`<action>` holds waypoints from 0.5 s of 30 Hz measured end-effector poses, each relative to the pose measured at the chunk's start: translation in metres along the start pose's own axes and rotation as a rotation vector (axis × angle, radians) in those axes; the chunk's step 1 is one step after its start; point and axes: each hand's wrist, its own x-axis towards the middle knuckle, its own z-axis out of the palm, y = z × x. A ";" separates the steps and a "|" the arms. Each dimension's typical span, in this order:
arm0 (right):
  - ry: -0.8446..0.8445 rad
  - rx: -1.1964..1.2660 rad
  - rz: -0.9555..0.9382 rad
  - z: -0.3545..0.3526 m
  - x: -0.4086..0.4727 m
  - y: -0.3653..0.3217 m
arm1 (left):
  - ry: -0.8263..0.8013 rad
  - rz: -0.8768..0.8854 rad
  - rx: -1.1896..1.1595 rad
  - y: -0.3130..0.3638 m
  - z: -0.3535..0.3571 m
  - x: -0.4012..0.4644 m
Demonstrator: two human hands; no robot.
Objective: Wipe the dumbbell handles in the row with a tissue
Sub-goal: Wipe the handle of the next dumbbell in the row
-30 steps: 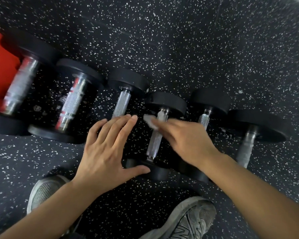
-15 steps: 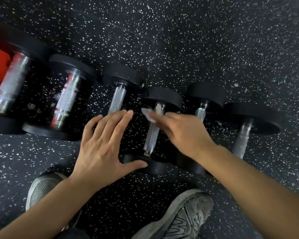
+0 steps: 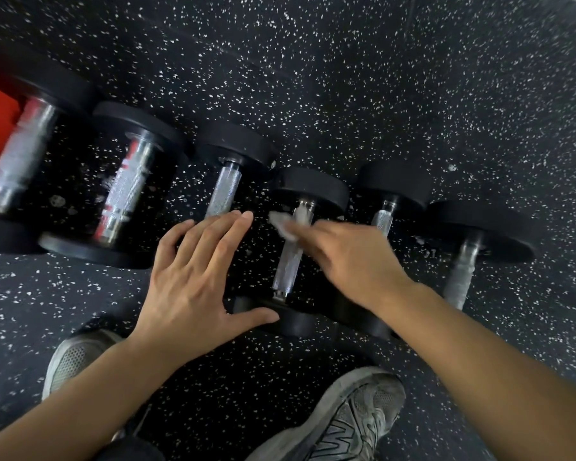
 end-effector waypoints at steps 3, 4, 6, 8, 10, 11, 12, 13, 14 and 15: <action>0.008 -0.047 0.115 -0.001 0.006 0.006 | 0.000 0.004 0.002 0.000 0.000 0.000; -0.034 -0.046 0.080 0.001 0.003 0.002 | 0.002 0.005 0.001 0.000 0.000 0.000; -0.162 -0.041 -0.034 0.006 -0.007 -0.011 | 0.006 0.000 0.002 0.000 0.000 0.001; -0.298 -0.007 -0.117 0.010 -0.015 -0.022 | 0.005 -0.003 0.002 0.000 0.000 0.000; -0.342 0.078 -0.127 0.007 -0.015 -0.025 | 0.003 -0.003 -0.002 0.000 0.000 0.000; -0.317 0.132 -0.105 0.004 -0.013 -0.024 | 0.001 -0.003 -0.005 0.000 0.000 0.000; -0.249 0.178 -0.074 0.002 -0.010 -0.021 | -0.002 -0.003 -0.007 0.001 -0.001 0.000; -0.152 0.197 -0.033 0.001 -0.008 -0.017 | -0.003 -0.004 -0.012 0.001 -0.001 0.000; -0.059 0.183 0.018 0.000 -0.004 -0.012 | -0.004 -0.007 -0.017 0.001 -0.002 0.000; 0.001 0.148 0.078 0.001 0.000 -0.006 | -0.005 -0.011 -0.022 0.002 -0.002 0.000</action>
